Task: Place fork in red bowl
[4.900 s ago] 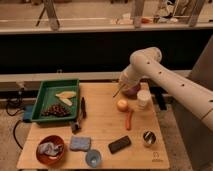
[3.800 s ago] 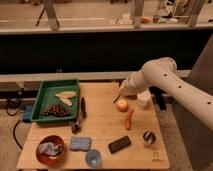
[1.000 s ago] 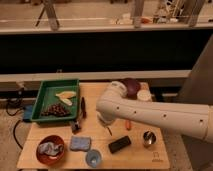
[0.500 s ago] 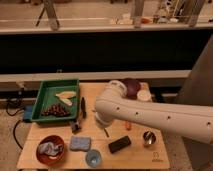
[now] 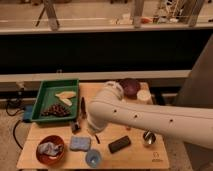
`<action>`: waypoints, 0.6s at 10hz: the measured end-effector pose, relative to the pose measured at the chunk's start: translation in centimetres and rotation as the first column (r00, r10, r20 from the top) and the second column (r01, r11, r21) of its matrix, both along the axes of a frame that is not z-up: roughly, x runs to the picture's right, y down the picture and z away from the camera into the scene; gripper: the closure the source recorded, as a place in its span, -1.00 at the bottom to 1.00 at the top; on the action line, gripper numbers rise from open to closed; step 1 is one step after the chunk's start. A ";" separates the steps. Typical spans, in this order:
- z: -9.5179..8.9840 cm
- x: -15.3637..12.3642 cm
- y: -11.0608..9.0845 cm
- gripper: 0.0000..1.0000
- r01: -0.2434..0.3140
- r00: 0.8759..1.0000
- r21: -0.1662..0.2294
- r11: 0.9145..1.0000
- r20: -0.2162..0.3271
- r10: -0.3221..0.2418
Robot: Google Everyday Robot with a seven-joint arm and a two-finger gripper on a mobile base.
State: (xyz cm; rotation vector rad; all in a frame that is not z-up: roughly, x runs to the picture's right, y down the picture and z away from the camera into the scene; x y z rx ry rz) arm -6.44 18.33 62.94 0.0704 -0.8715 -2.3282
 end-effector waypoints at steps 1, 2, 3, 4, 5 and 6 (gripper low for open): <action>-0.2 -1.1 0.0 1.00 -0.002 1.000 -0.015 1.000 0.009 0.002; -0.4 -2.3 -0.2 1.00 -0.003 1.000 -0.025 1.000 0.019 0.003; -0.5 -3.3 -0.3 1.00 0.002 1.000 -0.030 1.000 0.028 -0.001; -0.6 -4.1 -0.4 1.00 0.012 0.999 -0.035 0.999 0.040 -0.010; -0.6 -4.7 -0.5 1.00 0.024 0.998 -0.037 0.999 0.053 -0.022; -0.6 -5.3 -0.4 1.00 0.038 0.997 -0.038 0.999 0.065 -0.036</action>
